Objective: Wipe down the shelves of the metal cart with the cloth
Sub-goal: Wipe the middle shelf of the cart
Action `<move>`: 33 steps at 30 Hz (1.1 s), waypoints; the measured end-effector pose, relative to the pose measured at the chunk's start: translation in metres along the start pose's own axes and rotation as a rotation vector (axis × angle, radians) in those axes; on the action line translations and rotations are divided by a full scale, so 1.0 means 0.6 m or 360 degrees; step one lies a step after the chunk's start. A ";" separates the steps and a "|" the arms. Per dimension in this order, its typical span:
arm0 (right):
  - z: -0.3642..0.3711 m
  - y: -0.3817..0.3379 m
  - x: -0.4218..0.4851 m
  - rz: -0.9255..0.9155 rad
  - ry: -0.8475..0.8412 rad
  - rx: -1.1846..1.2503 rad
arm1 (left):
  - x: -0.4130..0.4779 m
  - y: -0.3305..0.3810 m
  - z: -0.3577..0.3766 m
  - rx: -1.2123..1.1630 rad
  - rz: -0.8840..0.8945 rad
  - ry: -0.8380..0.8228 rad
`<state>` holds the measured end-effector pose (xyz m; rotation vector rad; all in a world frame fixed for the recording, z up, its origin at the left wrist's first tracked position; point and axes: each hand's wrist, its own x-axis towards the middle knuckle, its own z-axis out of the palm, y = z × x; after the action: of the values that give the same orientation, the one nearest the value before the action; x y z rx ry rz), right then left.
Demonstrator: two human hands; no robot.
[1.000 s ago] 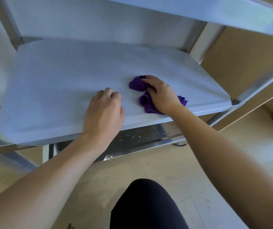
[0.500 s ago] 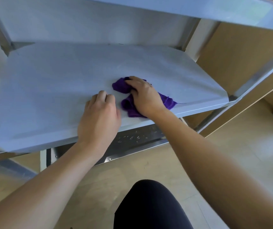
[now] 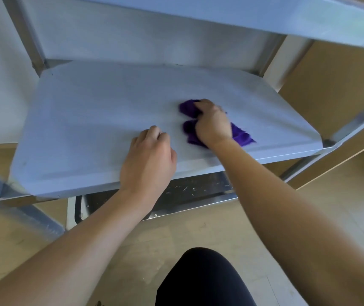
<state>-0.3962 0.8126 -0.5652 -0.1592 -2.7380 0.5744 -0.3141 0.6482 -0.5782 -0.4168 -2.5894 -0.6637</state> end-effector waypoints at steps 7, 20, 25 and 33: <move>-0.001 0.000 0.020 -0.0578 -0.0303 0.0157 | 0.016 -0.007 -0.013 -0.0096 -0.0017 -0.0055; 0.035 -0.037 0.083 -0.0162 -0.0205 0.0075 | 0.049 -0.058 -0.013 0.0221 -0.0018 -0.0075; 0.068 -0.082 0.076 -0.0687 -0.0331 0.0275 | 0.047 -0.062 -0.012 0.0196 -0.0024 -0.0056; 0.016 0.081 0.181 0.0332 -0.0085 -0.0050 | 0.051 -0.057 -0.009 0.0218 0.0028 -0.0062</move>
<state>-0.4993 0.8725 -0.5607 -0.4474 -2.8023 0.5988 -0.3516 0.6223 -0.5726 -0.4119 -2.6451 -0.4730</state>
